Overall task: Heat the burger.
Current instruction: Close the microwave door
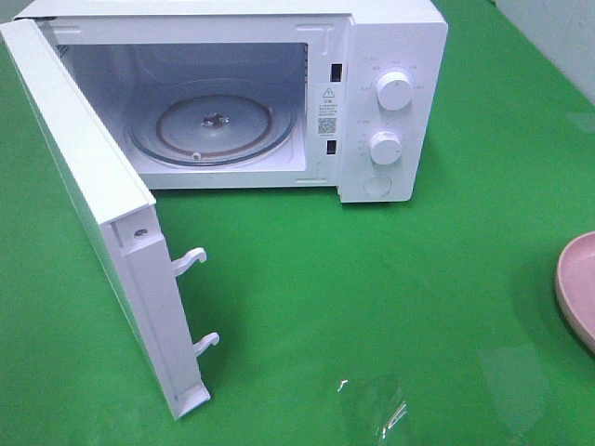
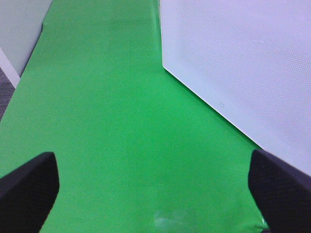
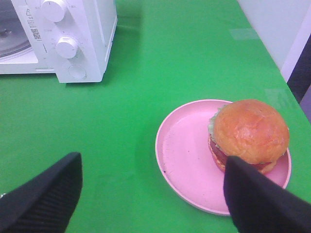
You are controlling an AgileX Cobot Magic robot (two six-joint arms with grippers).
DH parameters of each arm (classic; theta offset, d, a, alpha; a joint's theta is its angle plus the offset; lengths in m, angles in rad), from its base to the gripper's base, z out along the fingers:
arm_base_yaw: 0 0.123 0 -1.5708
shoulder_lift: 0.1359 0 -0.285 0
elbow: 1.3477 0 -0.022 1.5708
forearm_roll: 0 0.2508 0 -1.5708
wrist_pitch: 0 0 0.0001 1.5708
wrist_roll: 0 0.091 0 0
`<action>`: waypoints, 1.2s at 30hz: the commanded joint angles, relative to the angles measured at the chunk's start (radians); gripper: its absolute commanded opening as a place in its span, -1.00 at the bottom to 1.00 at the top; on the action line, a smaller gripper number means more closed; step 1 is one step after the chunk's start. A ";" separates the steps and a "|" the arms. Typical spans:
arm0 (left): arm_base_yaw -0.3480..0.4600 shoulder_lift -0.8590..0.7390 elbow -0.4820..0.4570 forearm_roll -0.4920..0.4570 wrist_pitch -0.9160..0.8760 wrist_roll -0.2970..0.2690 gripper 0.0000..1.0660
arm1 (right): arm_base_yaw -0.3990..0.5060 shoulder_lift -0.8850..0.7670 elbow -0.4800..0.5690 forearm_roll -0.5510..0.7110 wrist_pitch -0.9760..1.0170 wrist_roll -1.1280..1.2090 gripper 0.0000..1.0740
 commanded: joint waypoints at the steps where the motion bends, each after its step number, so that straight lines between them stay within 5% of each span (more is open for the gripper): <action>1: 0.004 -0.007 0.003 0.000 -0.013 0.000 0.83 | -0.005 -0.028 0.005 0.006 -0.010 -0.006 0.42; 33: 0.004 -0.006 -0.023 -0.006 -0.072 -0.008 0.83 | -0.005 -0.028 0.005 0.006 -0.010 -0.006 0.42; 36: 0.004 0.005 -0.024 0.011 -0.134 -0.037 0.70 | -0.005 -0.028 0.005 0.006 -0.010 -0.006 0.42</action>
